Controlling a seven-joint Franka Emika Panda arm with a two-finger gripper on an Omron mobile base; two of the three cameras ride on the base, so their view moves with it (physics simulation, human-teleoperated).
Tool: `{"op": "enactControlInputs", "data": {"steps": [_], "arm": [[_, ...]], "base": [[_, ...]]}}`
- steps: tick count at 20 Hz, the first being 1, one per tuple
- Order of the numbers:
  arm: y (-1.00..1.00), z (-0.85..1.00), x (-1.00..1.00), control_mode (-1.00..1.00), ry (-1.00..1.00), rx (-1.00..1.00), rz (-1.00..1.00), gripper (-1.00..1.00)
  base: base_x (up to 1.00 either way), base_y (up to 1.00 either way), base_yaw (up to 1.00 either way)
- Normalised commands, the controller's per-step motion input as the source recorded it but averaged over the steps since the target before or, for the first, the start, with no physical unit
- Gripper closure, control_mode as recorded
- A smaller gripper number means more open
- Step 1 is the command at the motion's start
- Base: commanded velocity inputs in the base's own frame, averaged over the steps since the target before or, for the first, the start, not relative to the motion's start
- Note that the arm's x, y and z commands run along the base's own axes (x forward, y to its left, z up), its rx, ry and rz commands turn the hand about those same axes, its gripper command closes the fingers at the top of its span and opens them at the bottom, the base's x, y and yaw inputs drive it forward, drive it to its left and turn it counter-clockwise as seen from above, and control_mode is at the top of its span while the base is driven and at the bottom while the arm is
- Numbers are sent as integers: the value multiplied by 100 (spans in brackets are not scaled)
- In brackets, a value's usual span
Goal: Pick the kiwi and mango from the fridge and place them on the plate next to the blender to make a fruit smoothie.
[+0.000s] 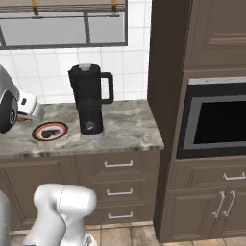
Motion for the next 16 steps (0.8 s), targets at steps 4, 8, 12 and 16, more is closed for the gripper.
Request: {"op": "enactControlInputs", "data": {"steps": [4, 8, 12, 16], "arm": [[0, 0, 0, 100, 0, 0, 0, 100], [0, 0, 0, 100, 0, 0, 0, 100], [15, -19, 36, -100, 4, -8, -1, 100], [37, -98, 77, -100, 31, -16, -1, 100]], "base": [[51, 100, -44], [74, 96, -28], [15, 9, -3], [0, 0, 0]]}}
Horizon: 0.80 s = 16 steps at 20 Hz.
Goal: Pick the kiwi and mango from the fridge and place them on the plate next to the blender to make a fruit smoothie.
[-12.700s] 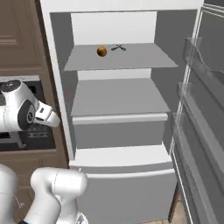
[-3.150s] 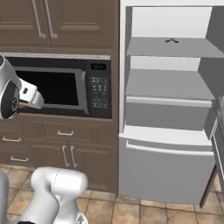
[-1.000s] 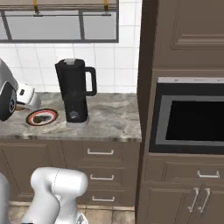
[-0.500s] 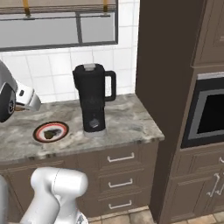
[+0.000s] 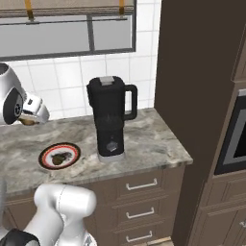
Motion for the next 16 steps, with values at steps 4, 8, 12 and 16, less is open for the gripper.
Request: {"op": "enactControlInputs", "data": {"steps": [4, 8, 12, 16], "arm": [[40, -100, 99, -100, 45, -9, 0, 100], [13, -100, 100, -100, 36, 0, 0, 100], [18, -100, 100, -100, 26, -1, 0, 100], [29, -100, 93, -100, 16, -5, 0, 100]], "base": [[0, 0, 0], [0, 0, 0], [0, 0, 0], [0, 0, 0]]}}
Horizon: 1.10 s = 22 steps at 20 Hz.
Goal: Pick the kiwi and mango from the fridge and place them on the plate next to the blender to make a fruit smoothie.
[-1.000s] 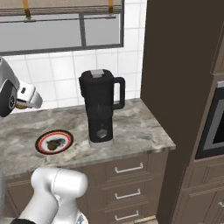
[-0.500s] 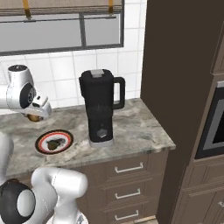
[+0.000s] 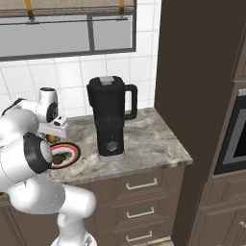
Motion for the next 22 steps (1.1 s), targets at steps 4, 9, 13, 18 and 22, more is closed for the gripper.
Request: {"op": "enactControlInputs", "data": {"steps": [4, 9, 13, 18, 22], "arm": [[32, -99, 78, -100, 3, -13, 0, 100], [14, -74, 52, -100, -2, -14, 0, -100], [0, 1, -2, -100, 0, 0, -2, -100], [-8, 64, -44, -100, -2, 0, -5, -100], [-54, 88, -100, -100, -7, 2, -2, -100]], "base": [[0, 0, 0], [0, 0, 0], [0, 0, 0], [0, 0, 0], [0, 0, 0]]}}
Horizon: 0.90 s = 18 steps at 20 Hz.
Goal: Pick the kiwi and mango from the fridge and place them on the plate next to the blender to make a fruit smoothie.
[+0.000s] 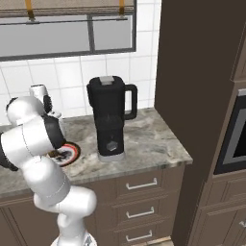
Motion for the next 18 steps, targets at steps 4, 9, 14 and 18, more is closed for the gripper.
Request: {"op": "enactControlInputs", "data": {"steps": [4, 9, 14, 18], "arm": [[-82, 94, -100, -100, -19, 8, -2, -100], [-100, 55, -100, -100, -25, 9, 0, -100], [-95, 17, -100, -100, -27, 7, 0, -100], [-79, 51, -100, -100, -23, 3, 0, -100]], "base": [[0, 0, 0], [0, 0, 0], [0, 0, 0], [0, 0, 0]]}}
